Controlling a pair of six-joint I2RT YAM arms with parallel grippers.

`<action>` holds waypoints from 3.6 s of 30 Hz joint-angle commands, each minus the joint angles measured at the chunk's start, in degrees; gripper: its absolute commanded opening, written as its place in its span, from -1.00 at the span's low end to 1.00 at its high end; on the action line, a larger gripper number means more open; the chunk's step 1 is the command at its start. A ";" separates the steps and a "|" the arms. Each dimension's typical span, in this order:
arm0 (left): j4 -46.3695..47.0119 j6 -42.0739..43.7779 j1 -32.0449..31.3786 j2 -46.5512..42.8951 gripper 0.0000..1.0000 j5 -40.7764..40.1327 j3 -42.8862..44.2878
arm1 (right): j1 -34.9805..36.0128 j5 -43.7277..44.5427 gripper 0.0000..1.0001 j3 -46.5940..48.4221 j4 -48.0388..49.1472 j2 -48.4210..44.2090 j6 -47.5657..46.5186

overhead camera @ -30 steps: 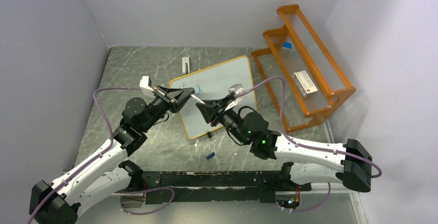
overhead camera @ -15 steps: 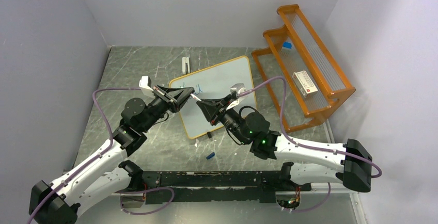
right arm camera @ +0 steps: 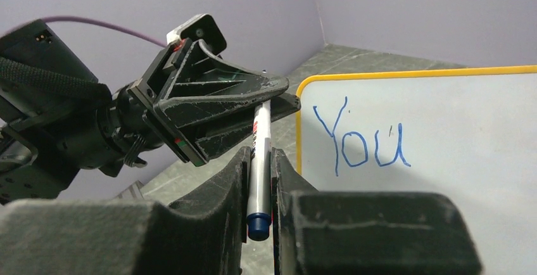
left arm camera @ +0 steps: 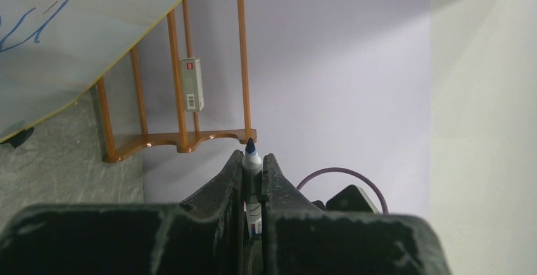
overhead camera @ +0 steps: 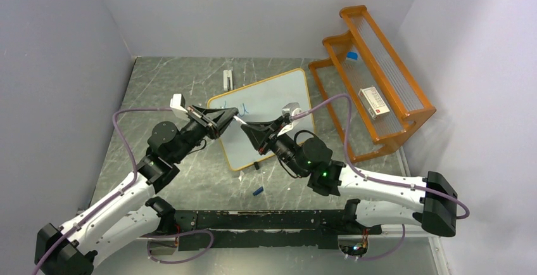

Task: Write a sentence on the whiteboard
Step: Pass from the left arm to the right, then hold the whiteboard on the whiteboard stand, then write a sentence on the whiteboard.

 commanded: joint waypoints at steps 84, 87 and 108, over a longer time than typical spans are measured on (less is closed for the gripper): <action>-26.36 85.95 33.88 32.23 -0.90 58.01 26.45 | -4.03 17.22 -1.00 16.10 -29.97 7.38 -15.05; -26.09 86.02 34.14 32.26 -0.90 58.26 26.32 | -4.22 17.12 -1.00 16.71 -30.22 8.19 -15.04; -24.94 85.38 34.69 32.04 -0.90 59.01 25.84 | -5.34 16.41 -1.00 18.45 -32.45 11.26 -13.95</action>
